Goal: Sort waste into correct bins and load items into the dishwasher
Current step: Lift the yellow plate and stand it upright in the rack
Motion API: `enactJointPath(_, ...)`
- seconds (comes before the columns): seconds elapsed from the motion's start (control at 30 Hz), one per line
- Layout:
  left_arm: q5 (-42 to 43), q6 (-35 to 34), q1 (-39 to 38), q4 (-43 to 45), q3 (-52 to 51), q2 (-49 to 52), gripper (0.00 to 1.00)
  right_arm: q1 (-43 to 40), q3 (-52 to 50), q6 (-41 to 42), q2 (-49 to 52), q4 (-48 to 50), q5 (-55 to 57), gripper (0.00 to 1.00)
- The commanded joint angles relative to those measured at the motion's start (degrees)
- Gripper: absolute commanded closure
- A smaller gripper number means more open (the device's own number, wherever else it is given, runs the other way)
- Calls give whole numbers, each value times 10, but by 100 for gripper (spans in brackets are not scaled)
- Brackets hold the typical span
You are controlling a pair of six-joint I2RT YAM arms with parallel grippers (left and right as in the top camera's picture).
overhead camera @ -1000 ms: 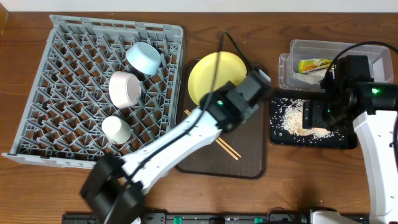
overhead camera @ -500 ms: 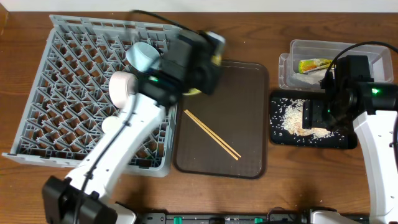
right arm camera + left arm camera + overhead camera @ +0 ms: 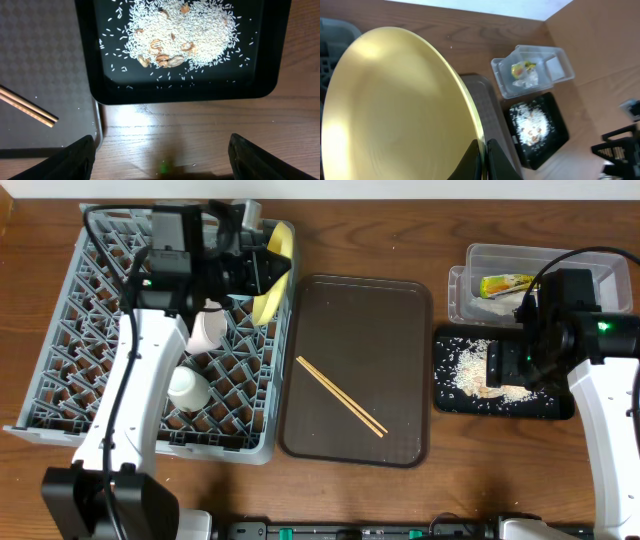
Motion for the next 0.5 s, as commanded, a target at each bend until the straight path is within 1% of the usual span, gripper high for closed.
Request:
enactJointPath(0.0, 80, -28, 20, 12, 1, 25, 94, -10, 10, 9, -8, 0, 5, 17)
enactJointPath(0.13, 89, -53, 23, 16, 1, 44, 94, -10, 10, 9, -8, 0, 5, 17)
enactJointPath(0.3, 89, -63, 24, 16, 1, 64, 94, -10, 10, 9, -8, 0, 5, 17)
enactJointPath(0.37, 72, -63, 25, 16, 1, 72, 94, -10, 10, 9, -8, 0, 5, 17)
enactJointPath(0.47, 17, -63, 27, 13, -2, 80, 94, -10, 10, 9, -8, 0, 5, 17)
